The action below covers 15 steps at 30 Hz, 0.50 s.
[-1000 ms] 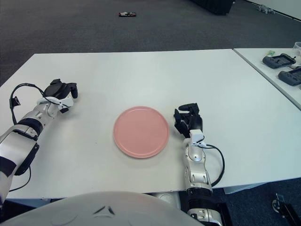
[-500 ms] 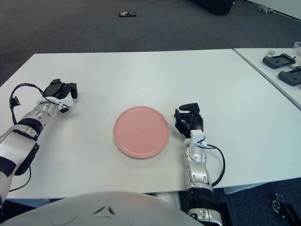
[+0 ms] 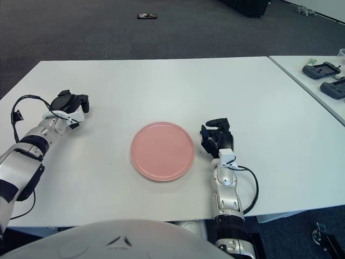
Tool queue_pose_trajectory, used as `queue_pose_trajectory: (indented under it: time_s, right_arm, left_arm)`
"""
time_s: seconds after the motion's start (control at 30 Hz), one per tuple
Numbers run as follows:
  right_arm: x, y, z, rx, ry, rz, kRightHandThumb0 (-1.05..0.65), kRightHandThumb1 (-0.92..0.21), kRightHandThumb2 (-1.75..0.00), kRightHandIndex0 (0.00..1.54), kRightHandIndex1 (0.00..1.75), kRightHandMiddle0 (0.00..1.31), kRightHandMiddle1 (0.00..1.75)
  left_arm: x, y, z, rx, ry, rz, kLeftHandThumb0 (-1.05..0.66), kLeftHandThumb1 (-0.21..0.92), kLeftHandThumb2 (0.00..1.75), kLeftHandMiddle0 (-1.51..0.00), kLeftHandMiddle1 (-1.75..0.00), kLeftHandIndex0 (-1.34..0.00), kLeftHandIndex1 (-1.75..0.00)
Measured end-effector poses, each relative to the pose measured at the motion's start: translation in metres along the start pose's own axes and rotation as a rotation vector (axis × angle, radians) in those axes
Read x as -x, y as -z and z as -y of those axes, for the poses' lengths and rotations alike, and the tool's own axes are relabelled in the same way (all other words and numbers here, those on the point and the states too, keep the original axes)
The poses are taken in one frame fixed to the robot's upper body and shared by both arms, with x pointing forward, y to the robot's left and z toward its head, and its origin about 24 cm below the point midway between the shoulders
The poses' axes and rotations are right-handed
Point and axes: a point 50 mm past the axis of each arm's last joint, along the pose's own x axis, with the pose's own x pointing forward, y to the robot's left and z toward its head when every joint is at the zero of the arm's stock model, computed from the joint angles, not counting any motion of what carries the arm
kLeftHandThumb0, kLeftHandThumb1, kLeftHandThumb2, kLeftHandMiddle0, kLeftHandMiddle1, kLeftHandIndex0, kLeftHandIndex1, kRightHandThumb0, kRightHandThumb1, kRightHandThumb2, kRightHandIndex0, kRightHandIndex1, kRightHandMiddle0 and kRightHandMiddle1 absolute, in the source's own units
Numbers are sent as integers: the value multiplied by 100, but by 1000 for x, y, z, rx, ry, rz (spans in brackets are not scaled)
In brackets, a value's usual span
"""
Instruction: Put the apple into the plate.
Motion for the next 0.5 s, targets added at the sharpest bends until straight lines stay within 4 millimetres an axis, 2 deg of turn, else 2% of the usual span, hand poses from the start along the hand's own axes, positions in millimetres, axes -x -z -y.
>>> queue_pose_trajectory:
  time_s: [0.5]
  right_arm:
    - [0, 0, -1, 1, -4, 5, -34, -90, -55, 50, 121, 20, 175]
  left_arm:
    - [-3, -9, -11, 24, -81, 74, 50, 22, 143, -68, -175, -89, -175]
